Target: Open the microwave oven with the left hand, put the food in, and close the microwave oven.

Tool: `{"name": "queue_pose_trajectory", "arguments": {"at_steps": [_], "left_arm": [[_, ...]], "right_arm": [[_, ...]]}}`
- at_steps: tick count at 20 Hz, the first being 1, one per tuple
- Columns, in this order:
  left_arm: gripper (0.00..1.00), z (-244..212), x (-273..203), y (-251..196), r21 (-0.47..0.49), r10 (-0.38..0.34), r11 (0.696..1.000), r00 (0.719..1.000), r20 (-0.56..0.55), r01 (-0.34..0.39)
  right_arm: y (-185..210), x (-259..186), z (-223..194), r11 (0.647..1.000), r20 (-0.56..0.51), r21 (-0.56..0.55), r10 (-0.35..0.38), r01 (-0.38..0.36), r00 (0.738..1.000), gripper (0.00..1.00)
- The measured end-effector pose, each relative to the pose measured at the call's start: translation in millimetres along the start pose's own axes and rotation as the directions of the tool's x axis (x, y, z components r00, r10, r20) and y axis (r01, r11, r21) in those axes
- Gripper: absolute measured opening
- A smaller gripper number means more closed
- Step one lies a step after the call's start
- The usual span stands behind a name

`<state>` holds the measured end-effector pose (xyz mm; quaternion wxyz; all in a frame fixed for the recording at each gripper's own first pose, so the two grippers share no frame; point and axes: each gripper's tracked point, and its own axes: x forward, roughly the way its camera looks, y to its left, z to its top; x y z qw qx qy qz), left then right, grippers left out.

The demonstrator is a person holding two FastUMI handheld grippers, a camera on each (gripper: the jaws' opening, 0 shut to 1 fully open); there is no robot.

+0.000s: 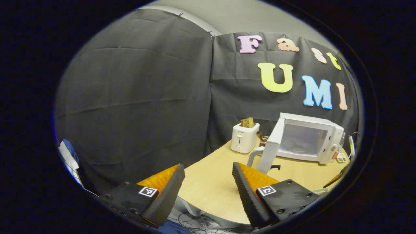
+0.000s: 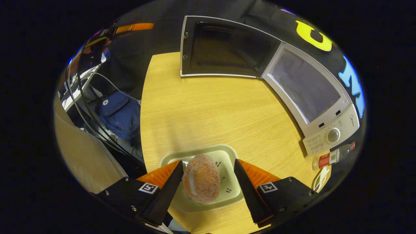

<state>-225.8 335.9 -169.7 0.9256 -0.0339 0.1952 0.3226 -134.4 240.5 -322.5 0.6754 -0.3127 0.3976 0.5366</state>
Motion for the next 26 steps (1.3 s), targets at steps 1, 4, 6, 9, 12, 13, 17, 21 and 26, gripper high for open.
{"name": "queue_pose_trajectory", "arguments": {"at_steps": [1, 4, 6, 9, 12, 13, 17, 21, 26], "left_arm": [[0.94, -1.1, -1.4, -2.9, 0.000, -0.006, 1.000, 1.000, -0.001, 0.006], [0.94, 0.1, 0.6, -7.9, 0.006, -0.012, 1.000, 1.000, -0.005, 0.012], [0.94, 4.0, 1.5, -14.6, -0.009, -0.032, 0.999, 0.999, -0.002, 0.032], [0.95, 10.6, 5.0, -17.4, -0.025, -0.045, 0.999, 0.999, 0.007, 0.045], [0.94, 14.5, 7.4, -22.9, -0.027, -0.052, 0.998, 0.999, 0.013, 0.052], [0.94, 14.7, 8.5, -25.4, -0.029, -0.057, 0.998, 0.998, 0.014, 0.057], [0.94, 22.6, 7.9, -37.2, -0.057, -0.086, 0.995, 0.996, 0.028, 0.087], [0.94, 23.3, 10.4, -50.0, -0.065, -0.114, 0.991, 0.993, 0.033, 0.116], [0.94, 26.4, 11.9, -60.4, -0.070, -0.132, 0.988, 0.990, 0.042, 0.134]], "right_arm": [[2.8, 2.7, -3.0, 1.000, -0.009, 0.000, 0.003, -0.003, 1.000, 0.95], [4.2, 9.6, -10.6, 1.000, -0.035, -0.016, 0.000, 0.000, 0.999, 0.95], [7.3, 11.4, -14.4, 1.000, -0.051, -0.016, 0.003, -0.004, 0.999, 0.88], [9.3, 16.2, -15.6, 1.000, -0.061, -0.019, -0.005, 0.004, 0.998, 0.78], [8.4, 8.5, -8.3, 0.999, -0.041, -0.027, -0.025, 0.024, 0.999, 0.70], [3.6, 4.3, -0.3, 0.999, -0.015, -0.027, -0.042, 0.042, 0.999, 0.70], [-23.9, -15.4, 36.6, 0.992, 0.080, -0.002, -0.124, 0.124, 0.989, 0.70], [-61.4, -41.0, 85.6, 0.975, 0.189, 0.062, -0.220, 0.212, 0.957, 0.70], [-111.7, -71.6, 144.1, 0.943, 0.314, 0.140, -0.333, 0.303, 0.889, 0.70]]}}
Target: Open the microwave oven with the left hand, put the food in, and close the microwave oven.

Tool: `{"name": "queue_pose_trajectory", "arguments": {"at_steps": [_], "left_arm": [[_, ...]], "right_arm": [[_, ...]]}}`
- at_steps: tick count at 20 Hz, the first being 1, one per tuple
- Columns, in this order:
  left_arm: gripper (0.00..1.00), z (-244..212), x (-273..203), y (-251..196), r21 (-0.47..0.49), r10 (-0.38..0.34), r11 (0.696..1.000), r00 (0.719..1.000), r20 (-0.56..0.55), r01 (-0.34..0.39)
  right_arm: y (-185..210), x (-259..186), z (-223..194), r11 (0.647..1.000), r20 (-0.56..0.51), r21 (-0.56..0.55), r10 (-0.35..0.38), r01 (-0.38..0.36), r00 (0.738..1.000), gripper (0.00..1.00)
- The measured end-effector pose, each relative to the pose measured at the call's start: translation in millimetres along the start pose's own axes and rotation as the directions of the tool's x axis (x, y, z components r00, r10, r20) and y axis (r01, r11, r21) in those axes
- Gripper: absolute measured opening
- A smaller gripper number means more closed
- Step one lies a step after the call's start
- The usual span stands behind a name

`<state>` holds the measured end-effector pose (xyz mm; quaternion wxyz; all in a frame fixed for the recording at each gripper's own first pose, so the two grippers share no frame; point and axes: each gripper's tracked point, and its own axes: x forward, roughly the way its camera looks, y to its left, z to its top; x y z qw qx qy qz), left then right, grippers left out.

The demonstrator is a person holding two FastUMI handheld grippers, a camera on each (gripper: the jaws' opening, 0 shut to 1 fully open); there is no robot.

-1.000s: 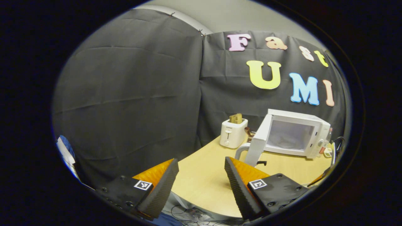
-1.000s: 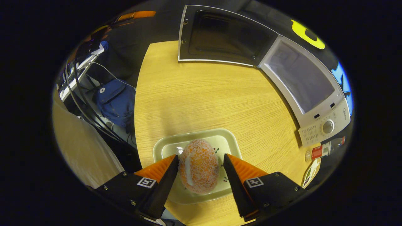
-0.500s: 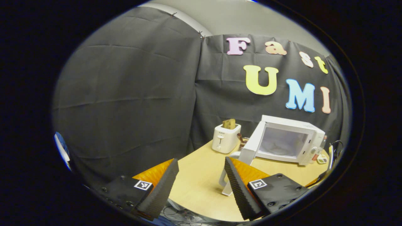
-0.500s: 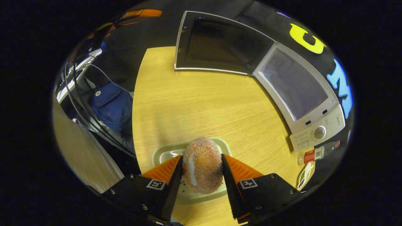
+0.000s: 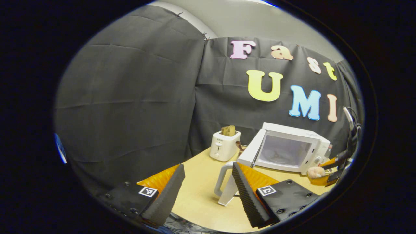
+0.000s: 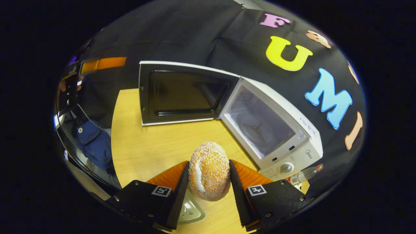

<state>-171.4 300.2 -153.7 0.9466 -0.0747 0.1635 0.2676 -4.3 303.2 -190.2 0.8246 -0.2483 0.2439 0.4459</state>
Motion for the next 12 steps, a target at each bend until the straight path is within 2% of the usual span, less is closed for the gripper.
{"name": "queue_pose_trajectory", "arguments": {"at_steps": [5, 9, 12], "left_arm": [[0.94, 5.3, -5.3, 1.4, -0.003, 0.020, 1.000, 1.000, 0.017, -0.019], [0.96, 1.5, -18.9, 14.5, -0.013, 0.067, 0.998, 0.998, 0.010, -0.067], [0.96, -0.2, -27.5, 23.0, -0.012, 0.106, 0.994, 0.994, 0.004, -0.106]], "right_arm": [[-35.6, 19.4, 25.1, 0.996, 0.066, 0.047, -0.073, 0.070, 0.995, 0.70], [-61.1, 45.9, 37.2, 0.988, 0.090, 0.103, -0.126, 0.117, 0.988, 0.70], [-80.2, 70.1, 42.6, 0.984, 0.102, 0.100, -0.160, 0.150, 0.982, 0.70]]}}
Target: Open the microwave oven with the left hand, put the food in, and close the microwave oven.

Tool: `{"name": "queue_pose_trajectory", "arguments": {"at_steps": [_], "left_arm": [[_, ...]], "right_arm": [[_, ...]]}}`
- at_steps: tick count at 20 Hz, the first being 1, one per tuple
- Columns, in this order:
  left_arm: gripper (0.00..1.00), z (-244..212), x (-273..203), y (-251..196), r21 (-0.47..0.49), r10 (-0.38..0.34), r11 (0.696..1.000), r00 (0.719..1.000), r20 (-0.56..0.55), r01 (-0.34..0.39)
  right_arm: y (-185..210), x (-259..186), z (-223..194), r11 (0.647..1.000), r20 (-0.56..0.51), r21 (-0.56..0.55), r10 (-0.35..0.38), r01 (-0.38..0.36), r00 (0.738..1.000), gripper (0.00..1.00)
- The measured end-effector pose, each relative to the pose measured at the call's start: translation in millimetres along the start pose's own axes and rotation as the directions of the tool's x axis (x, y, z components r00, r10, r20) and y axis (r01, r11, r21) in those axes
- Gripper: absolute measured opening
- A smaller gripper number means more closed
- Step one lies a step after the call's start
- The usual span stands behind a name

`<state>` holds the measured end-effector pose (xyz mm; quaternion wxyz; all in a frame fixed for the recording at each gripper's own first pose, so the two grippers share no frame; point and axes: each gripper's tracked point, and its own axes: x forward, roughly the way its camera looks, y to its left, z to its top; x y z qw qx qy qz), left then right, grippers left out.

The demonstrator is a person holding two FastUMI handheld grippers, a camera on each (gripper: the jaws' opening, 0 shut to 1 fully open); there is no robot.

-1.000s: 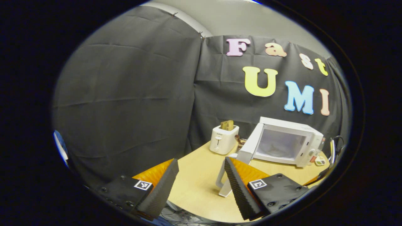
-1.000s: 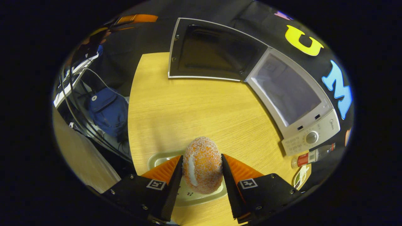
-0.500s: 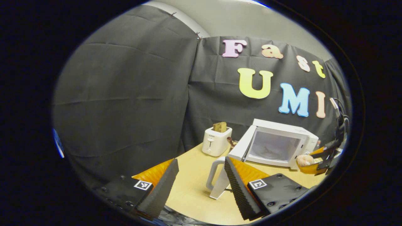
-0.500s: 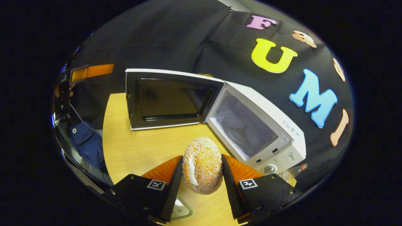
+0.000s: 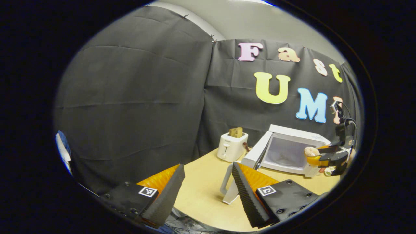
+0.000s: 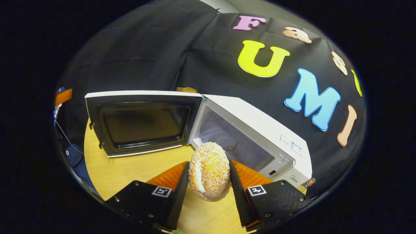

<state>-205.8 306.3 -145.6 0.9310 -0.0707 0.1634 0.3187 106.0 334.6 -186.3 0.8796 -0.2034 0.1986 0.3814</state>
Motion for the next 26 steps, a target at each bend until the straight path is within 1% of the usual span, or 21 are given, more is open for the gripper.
{"name": "queue_pose_trajectory", "arguments": {"at_steps": [3, 6, 9, 14, 17, 20, 21, 22, 24, 25, 26], "left_arm": [[0.96, -0.4, 0.3, 3.2, 0.006, 0.037, 0.999, 0.999, -0.006, -0.037], [0.96, 1.4, -0.9, 6.7, 0.003, 0.076, 0.997, 0.997, -0.013, -0.076], [0.96, -0.3, -3.7, 11.3, 0.003, 0.113, 0.994, 0.993, -0.023, -0.113], [0.96, -19.0, -35.5, 24.7, 0.007, 0.190, 0.982, 0.980, -0.062, -0.190], [0.96, -29.3, -45.4, 34.1, 0.012, 0.230, 0.973, 0.969, -0.092, -0.230], [0.96, -32.8, -47.3, 34.3, 0.013, 0.258, 0.966, 0.961, -0.098, -0.258], [0.94, -31.8, -48.5, 33.7, 0.015, 0.265, 0.964, 0.959, -0.097, -0.265], [0.96, -30.5, -50.8, 33.6, 0.018, 0.268, 0.963, 0.959, -0.094, -0.267], [0.95, -29.7, -50.5, 33.0, 0.028, 0.274, 0.962, 0.958, -0.088, -0.272], [0.94, -29.3, -50.9, 32.0, 0.032, 0.275, 0.961, 0.958, -0.085, -0.274], [0.96, -29.4, -50.5, 30.8, 0.035, 0.275, 0.961, 0.958, -0.084, -0.273]], "right_arm": [[-12.5, 28.2, 4.2, 1.000, 0.023, -0.019, -0.024, 0.024, 0.999, 0.70], [-18.4, 60.1, -1.7, 0.999, 0.017, -0.021, -0.037, 0.038, 0.999, 0.70], [-26.2, 92.2, -11.1, 0.995, 0.004, -0.081, -0.057, 0.057, 0.998, 0.70], [-32.8, 138.5, -27.6, 0.989, -0.016, -0.124, -0.085, 0.082, 0.996, 0.70], [-44.5, 159.6, -28.7, 0.983, -0.001, -0.142, -0.120, 0.119, 0.993, 0.70], [-57.7, 177.5, -27.7, 0.975, 0.009, -0.163, -0.154, 0.154, 0.988, 0.70], [-59.1, 182.1, -28.7, 0.973, 0.006, -0.170, -0.155, 0.154, 0.988, 0.70], [-60.5, 187.3, -30.4, 0.971, 0.005, -0.178, -0.159, 0.157, 0.987, 0.70], [-63.4, 194.0, -33.4, 0.968, -0.003, -0.188, -0.168, 0.164, 0.986, 0.70], [-63.7, 196.0, -34.0, 0.969, -0.005, -0.184, -0.171, 0.167, 0.985, 0.72], [-63.2, 197.1, -35.4, 0.970, -0.010, -0.177, -0.172, 0.168, 0.985, 0.73]]}}
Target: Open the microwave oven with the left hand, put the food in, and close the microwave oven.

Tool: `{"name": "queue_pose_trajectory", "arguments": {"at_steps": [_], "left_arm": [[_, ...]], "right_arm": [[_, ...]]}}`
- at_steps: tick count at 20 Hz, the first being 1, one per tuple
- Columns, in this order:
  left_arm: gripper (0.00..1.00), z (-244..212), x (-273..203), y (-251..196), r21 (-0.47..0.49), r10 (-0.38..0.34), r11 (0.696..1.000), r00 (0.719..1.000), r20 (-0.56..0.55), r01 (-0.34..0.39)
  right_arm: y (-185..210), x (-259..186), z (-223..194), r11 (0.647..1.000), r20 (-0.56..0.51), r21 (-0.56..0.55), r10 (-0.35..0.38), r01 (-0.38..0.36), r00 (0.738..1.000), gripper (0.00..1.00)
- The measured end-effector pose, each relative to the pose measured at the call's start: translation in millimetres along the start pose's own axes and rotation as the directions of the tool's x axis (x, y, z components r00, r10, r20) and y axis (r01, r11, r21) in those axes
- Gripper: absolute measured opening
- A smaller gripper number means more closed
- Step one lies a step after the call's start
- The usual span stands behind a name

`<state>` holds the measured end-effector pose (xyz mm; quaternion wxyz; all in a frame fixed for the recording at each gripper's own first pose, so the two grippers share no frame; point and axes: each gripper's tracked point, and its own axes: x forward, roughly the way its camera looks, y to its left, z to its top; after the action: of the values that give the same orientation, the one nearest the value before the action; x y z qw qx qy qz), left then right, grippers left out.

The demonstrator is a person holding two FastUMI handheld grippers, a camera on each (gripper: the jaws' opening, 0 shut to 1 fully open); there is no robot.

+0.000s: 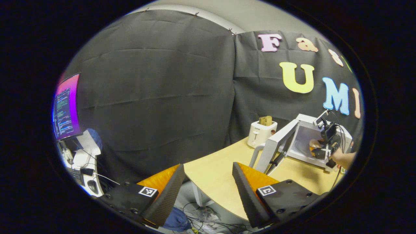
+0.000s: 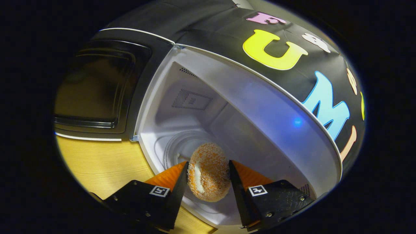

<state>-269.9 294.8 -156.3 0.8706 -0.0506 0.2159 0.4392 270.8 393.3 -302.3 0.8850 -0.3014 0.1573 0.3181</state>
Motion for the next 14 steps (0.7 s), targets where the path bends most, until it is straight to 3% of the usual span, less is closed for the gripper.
{"name": "queue_pose_trajectory", "arguments": {"at_steps": [4, 5, 9, 14], "left_arm": [[0.95, -0.1, 1.2, -1.7, -0.001, -0.008, 1.000, 1.000, 0.007, 0.008], [0.95, -0.3, 2.3, -2.7, -0.003, -0.014, 1.000, 1.000, 0.007, 0.014], [0.95, -1.6, 12.7, -11.1, -0.004, -0.064, 0.998, 0.998, 0.008, 0.064], [0.96, 10.3, 51.3, -23.3, 0.024, -0.163, 0.987, 0.986, 0.036, 0.162]], "right_arm": [[-0.1, -6.8, 6.6, 1.000, 0.021, -0.023, -0.002, 0.003, 1.000, 0.81], [3.0, -9.8, 8.0, 1.000, 0.021, -0.027, 0.010, -0.009, 1.000, 0.97], [14.8, -45.1, 20.3, 0.999, 0.056, -0.037, 0.038, -0.036, 0.998, 0.97], [16.5, -110.1, 50.0, 0.996, 0.134, 0.074, 0.044, -0.054, 0.990, 0.97]]}}
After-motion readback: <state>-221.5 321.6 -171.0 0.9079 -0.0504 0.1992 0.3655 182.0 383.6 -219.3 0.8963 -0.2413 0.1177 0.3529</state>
